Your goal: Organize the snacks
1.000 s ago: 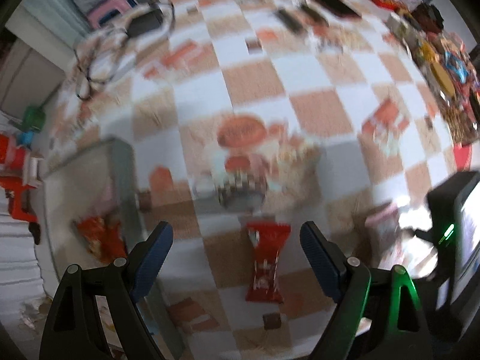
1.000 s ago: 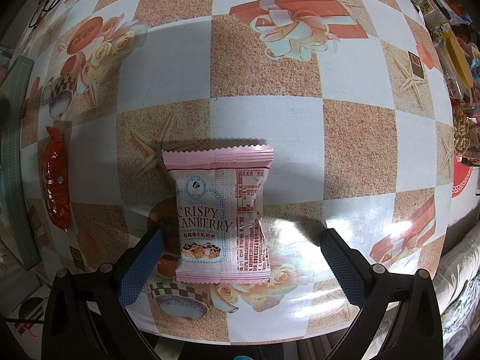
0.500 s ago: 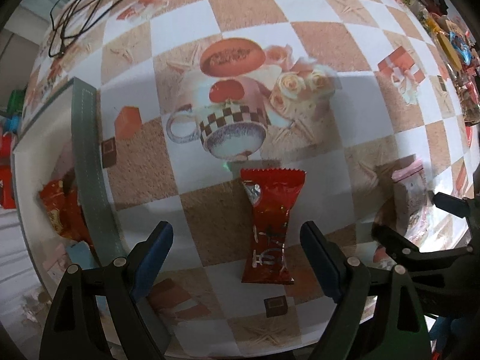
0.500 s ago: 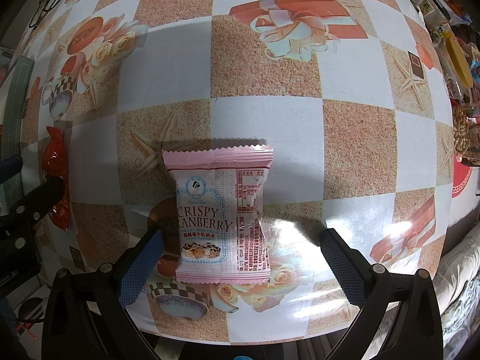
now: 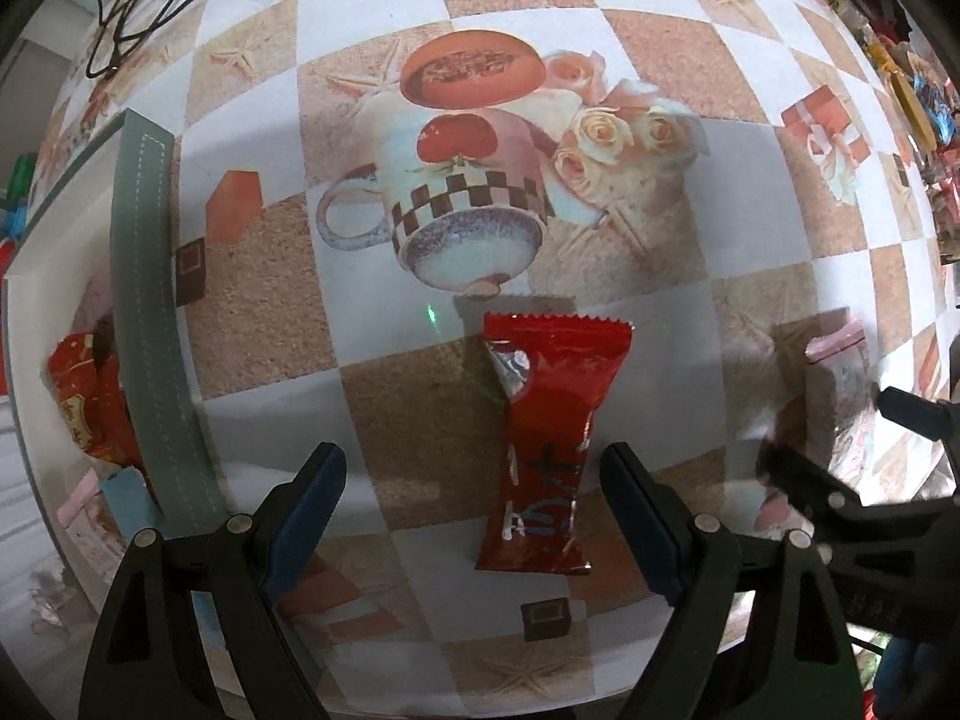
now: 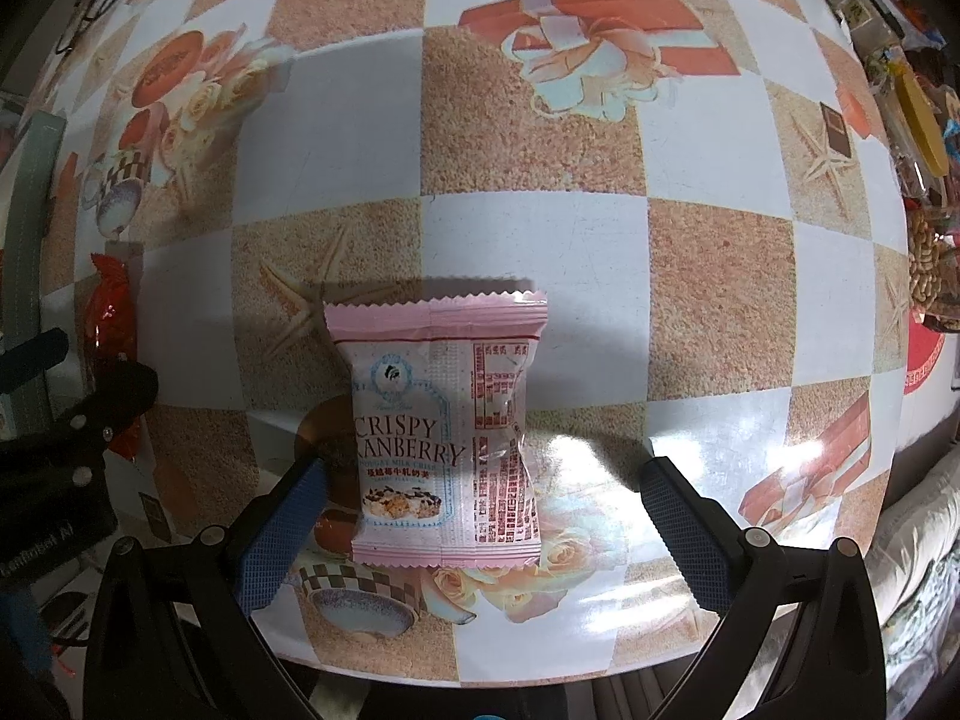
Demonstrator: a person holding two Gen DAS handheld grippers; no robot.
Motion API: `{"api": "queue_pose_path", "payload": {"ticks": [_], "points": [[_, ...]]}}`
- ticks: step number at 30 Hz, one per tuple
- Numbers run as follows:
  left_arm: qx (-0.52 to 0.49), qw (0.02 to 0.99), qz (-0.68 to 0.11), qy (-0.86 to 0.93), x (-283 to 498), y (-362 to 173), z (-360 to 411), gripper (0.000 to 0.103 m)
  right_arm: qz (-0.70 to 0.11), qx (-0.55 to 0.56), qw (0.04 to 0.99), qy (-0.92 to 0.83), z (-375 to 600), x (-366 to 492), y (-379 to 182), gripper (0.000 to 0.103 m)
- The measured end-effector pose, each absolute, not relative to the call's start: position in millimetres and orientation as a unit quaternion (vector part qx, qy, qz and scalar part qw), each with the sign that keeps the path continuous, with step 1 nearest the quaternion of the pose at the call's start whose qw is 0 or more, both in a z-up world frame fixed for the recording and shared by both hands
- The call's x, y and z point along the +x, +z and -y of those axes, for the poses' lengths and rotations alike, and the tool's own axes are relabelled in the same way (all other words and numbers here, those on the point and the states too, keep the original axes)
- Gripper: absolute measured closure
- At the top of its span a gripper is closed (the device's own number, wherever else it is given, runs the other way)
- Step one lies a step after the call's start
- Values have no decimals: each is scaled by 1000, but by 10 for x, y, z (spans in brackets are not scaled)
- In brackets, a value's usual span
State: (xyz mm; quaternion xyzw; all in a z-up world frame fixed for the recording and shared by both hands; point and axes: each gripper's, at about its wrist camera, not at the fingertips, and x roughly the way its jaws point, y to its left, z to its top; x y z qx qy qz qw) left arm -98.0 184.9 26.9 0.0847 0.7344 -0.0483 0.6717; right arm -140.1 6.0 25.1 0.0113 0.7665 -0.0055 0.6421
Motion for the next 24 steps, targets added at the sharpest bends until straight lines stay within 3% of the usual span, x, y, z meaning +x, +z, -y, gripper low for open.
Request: {"api": "queue_pose_path", "payload": {"ticks": [5, 8, 12, 14, 15, 16, 24], "points": [[75, 669, -737, -51, -946, 205, -1824, 11, -776, 7, 631, -2, -49, -1245, 238, 0], [73, 665, -741, -57, -943, 194, -1802, 18, -779, -2, 626, 2, -63, -1211, 237, 1], [82, 667, -737, -67, -951, 305, -1707, 45, -774, -9, 633, 10, -128, -1206, 330, 19], [85, 669, -735, -71, -962, 333, -1690, 60, -769, -18, 639, 18, -179, -1196, 391, 37], [85, 670, -734, -73, -961, 342, -1677, 72, -766, -21, 642, 20, -197, -1183, 418, 43], [85, 670, -733, -76, -961, 349, -1669, 81, -764, -24, 644, 21, -220, -1170, 445, 57], [69, 674, -729, -92, -968, 500, -1757, 81, -765, 9, 643, 21, -201, -1077, 505, 61]]}}
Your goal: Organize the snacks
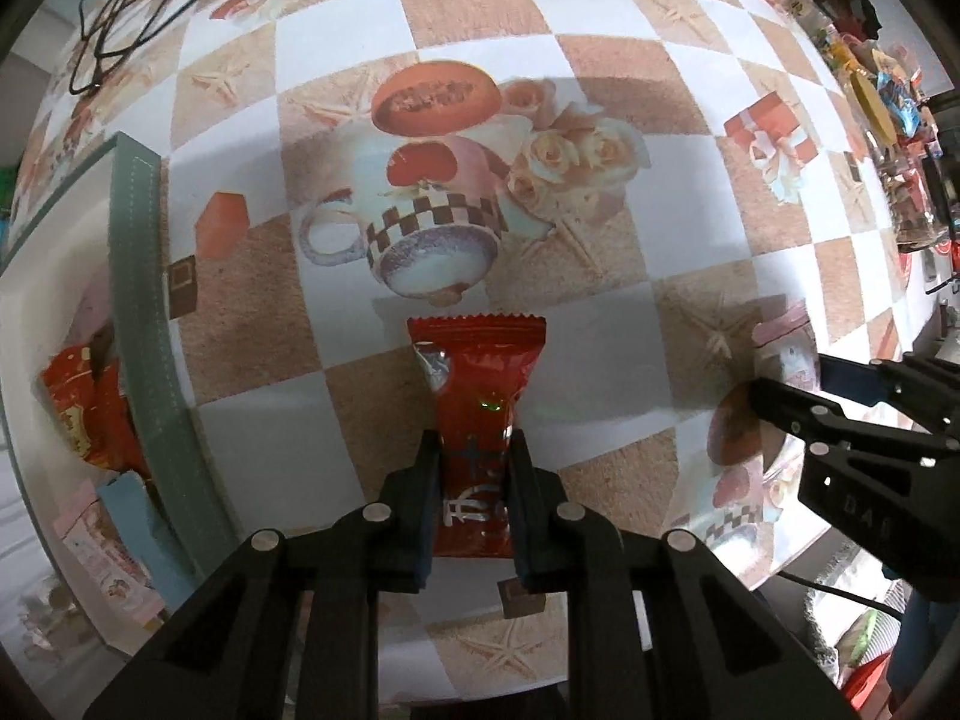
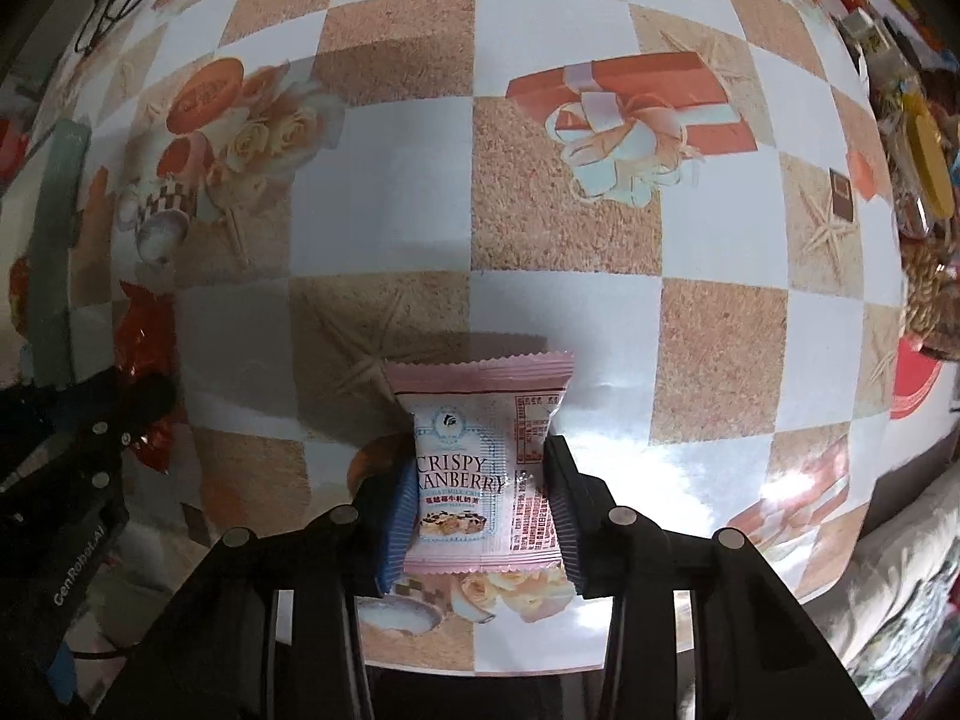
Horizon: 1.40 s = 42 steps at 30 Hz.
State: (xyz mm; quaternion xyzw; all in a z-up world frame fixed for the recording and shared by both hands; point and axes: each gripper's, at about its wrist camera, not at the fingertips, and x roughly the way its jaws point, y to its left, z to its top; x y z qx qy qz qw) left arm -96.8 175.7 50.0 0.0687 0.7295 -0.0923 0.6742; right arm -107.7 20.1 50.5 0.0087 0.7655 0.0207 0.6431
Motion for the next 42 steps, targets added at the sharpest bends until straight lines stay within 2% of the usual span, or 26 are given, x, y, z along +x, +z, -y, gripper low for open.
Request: {"api": "queue_pose_path", "payload": {"ticks": [13, 20, 31, 38, 41, 42], "points": [[15, 727, -681, -86, -927, 1233, -2274, 81, -731, 18, 678, 75, -591, -630, 1098, 61], [-33, 757, -652, -36, -927, 1522, -2901, 81, -710, 1, 692, 130, -1140, -401, 1411, 61], [-77, 754, -649, 71, -1137, 1439, -3900, 81, -695, -48, 684, 217, -2310, -608, 1428, 61], [-89, 735, -666, 94, -1286, 1239, -4176, 81, -707, -65, 660, 245, -2909, -610, 1258, 61], [-94, 733, -668, 91, -1319, 1186, -4215, 73, -715, -70, 651, 245, -3036, -625, 1179, 61], [-96, 732, -668, 91, -1331, 1184, -4223, 62, -716, -73, 649, 245, -3079, -634, 1154, 61]]}}
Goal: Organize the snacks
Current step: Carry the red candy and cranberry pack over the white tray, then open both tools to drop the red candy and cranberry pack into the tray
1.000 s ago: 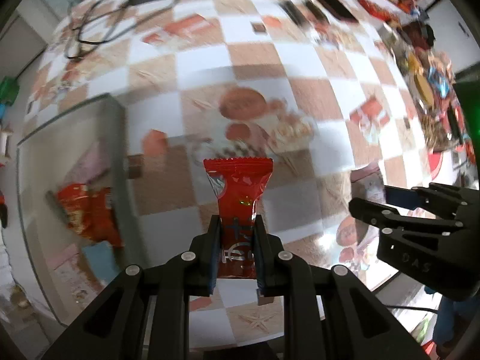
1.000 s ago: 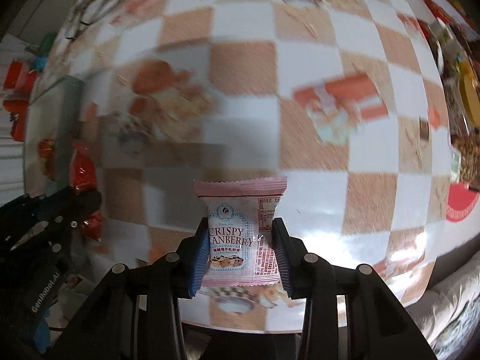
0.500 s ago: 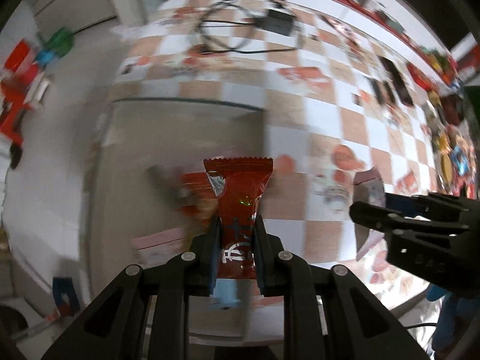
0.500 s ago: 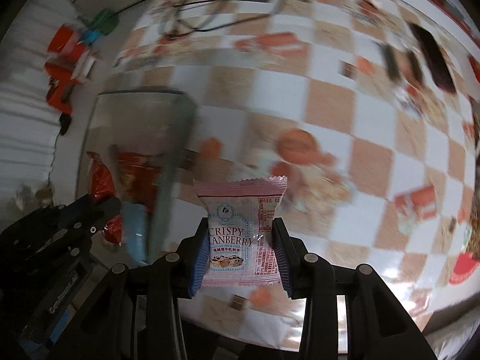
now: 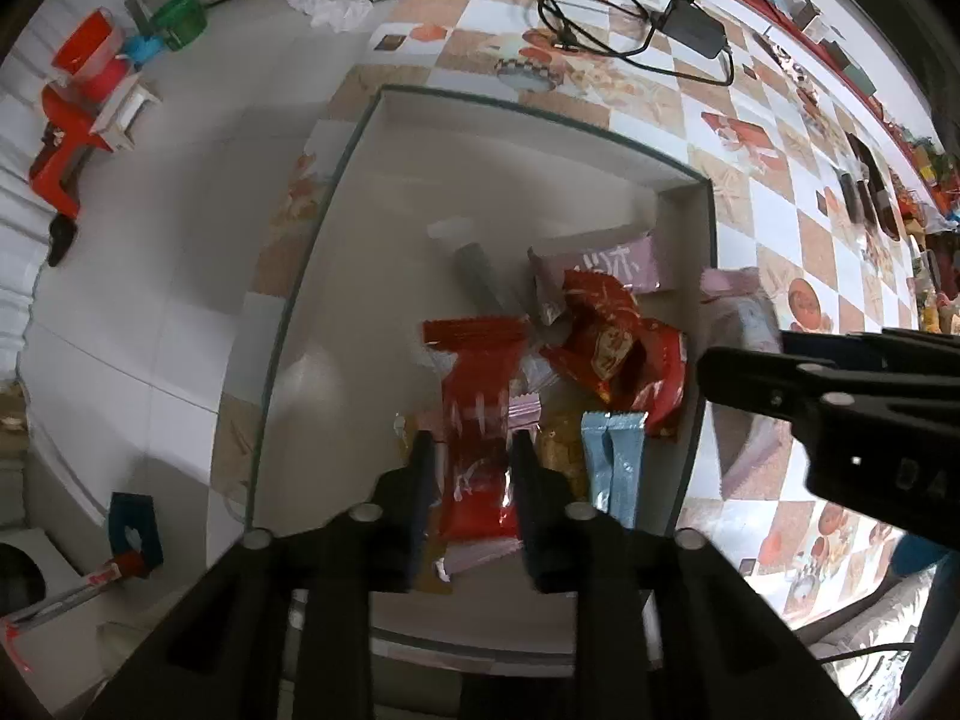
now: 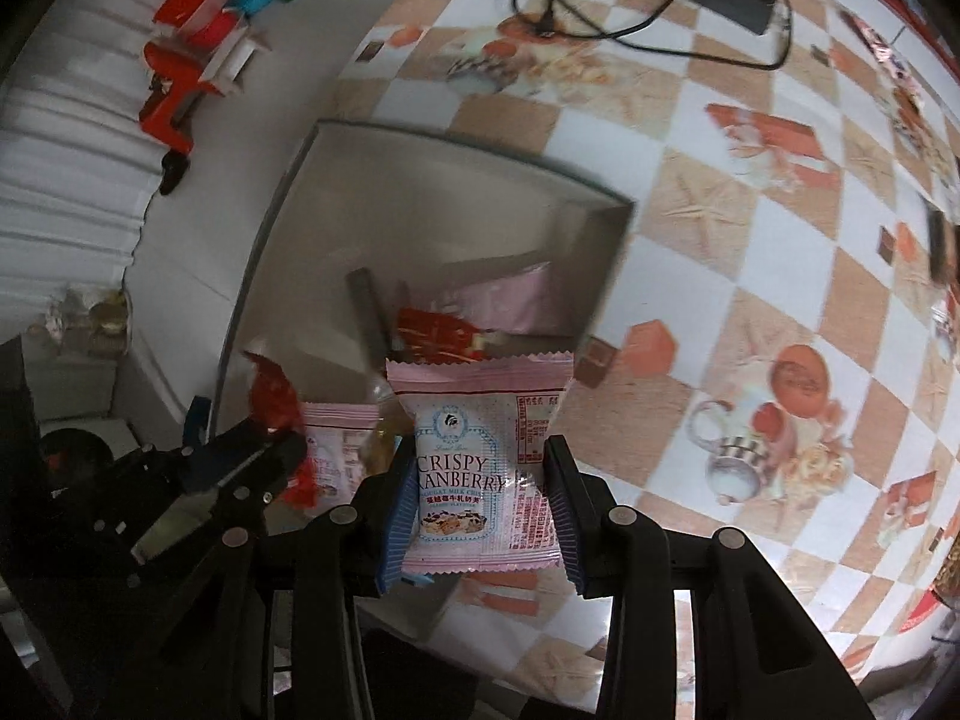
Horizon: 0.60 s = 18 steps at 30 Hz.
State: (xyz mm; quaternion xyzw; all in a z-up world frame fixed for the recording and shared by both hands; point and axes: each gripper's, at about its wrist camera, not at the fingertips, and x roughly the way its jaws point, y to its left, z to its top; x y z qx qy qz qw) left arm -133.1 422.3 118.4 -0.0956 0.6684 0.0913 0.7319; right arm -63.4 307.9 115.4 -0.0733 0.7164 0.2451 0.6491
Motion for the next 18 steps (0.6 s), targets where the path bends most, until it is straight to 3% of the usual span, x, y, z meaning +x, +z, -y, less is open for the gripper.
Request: {"api": "queue_pose_path", "payload": {"ticks": [1, 4, 8, 9, 11, 18], "points": [[-98, 734, -666, 94, -1343, 1183, -4242, 47, -719, -76, 646, 245, -3116, -640, 1126, 61], [-104, 739, -658, 101, -1370, 1204, -4277, 25, -724, -80, 640, 243, -3180, -643, 1075, 59], [-112, 727, -670, 100, -1374, 1151, -4307, 21, -726, -85, 637, 244, -3223, -682, 1071, 58], [-109, 722, -675, 103, -1379, 1124, -4309, 21, -726, -87, 637, 243, -3229, -688, 1074, 53], [-95, 723, -674, 114, -1389, 1123, -4299, 18, -723, -91, 642, 240, -3232, -708, 1097, 20], [-72, 731, -668, 122, -1376, 1183, -4252, 17, -703, -124, 660, 233, -3263, -786, 1229, 19]]}}
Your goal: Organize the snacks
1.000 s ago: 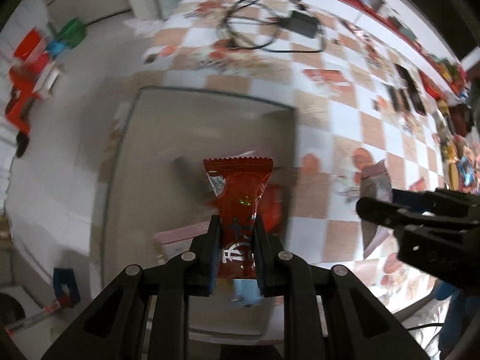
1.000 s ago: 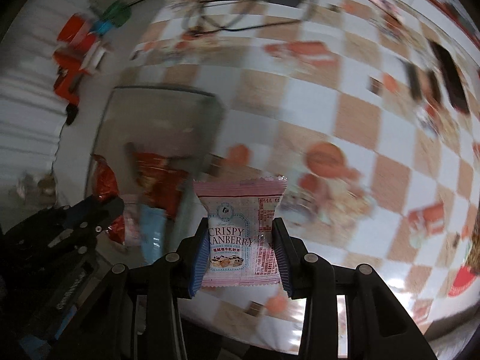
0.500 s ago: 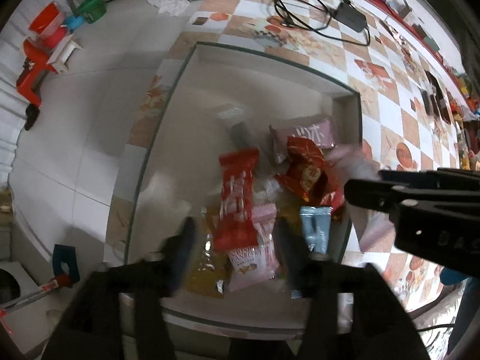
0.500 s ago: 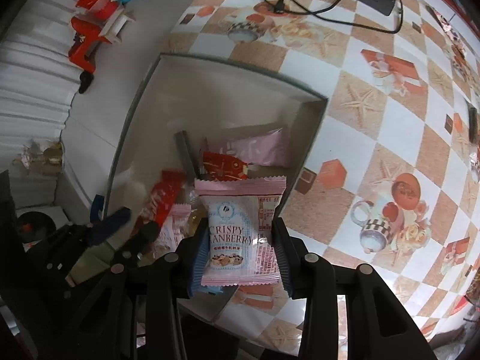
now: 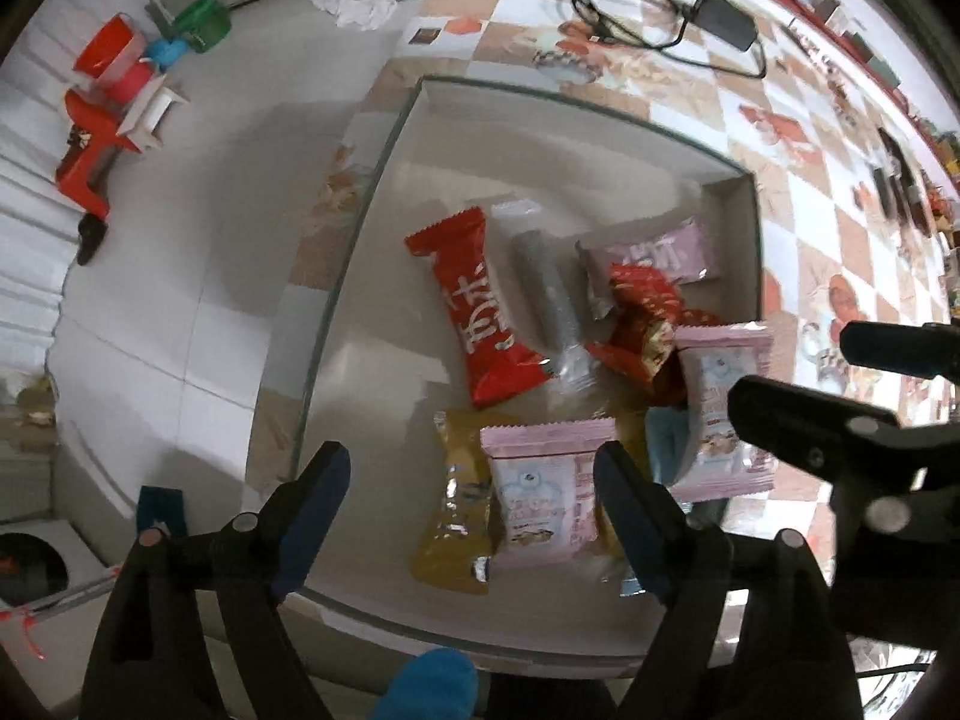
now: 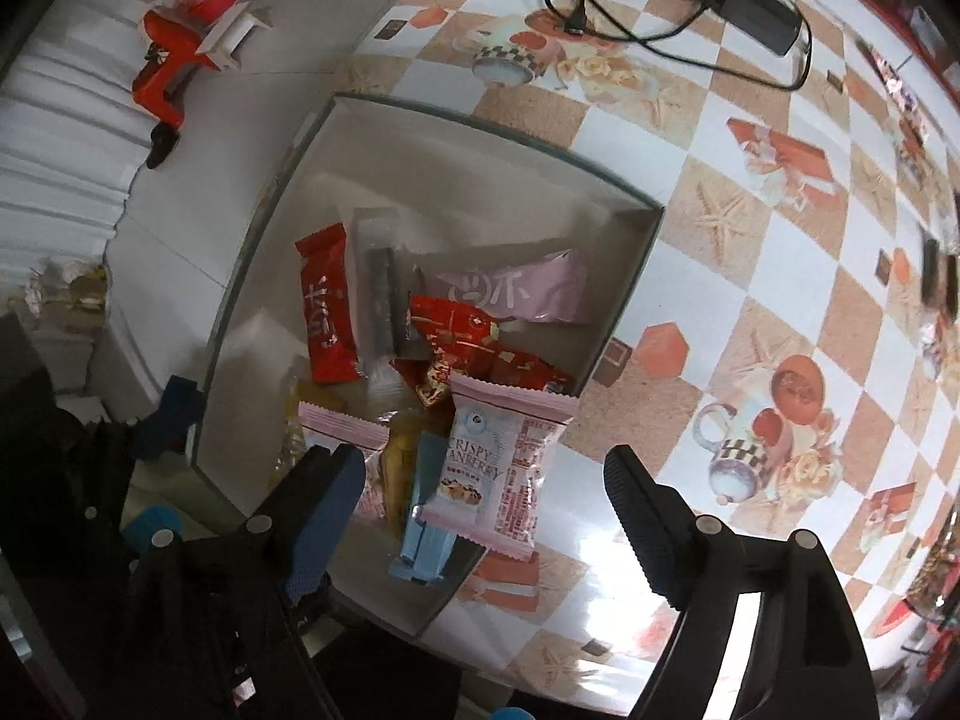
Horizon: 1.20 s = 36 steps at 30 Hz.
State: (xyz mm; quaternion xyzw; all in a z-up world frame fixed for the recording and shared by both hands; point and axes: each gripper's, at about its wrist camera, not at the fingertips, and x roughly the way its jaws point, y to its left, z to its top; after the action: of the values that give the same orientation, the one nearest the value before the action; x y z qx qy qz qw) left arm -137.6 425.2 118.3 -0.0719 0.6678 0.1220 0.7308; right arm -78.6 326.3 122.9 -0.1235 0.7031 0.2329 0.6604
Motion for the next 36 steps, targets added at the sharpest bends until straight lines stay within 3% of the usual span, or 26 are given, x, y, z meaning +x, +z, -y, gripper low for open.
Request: {"api": "queue_pose_path", "payload": {"ticks": [1, 2, 16, 36], "points": [[-78, 733, -665, 119, -1377, 1209, -4262, 17, -701, -128, 663, 230, -3263, -795, 1241, 4], [-82, 734, -663, 117, -1379, 1231, -4264, 17, -695, -131, 669, 229, -3253, -805, 1265, 0], [-63, 740, -658, 124, -1459, 1375, -4258, 17, -646, -172, 706, 235, -3204, -917, 1578, 0], [-54, 747, -650, 130, -1517, 1411, -4225, 17, -643, -177, 703, 246, -3264, -1003, 1610, 0]]}}
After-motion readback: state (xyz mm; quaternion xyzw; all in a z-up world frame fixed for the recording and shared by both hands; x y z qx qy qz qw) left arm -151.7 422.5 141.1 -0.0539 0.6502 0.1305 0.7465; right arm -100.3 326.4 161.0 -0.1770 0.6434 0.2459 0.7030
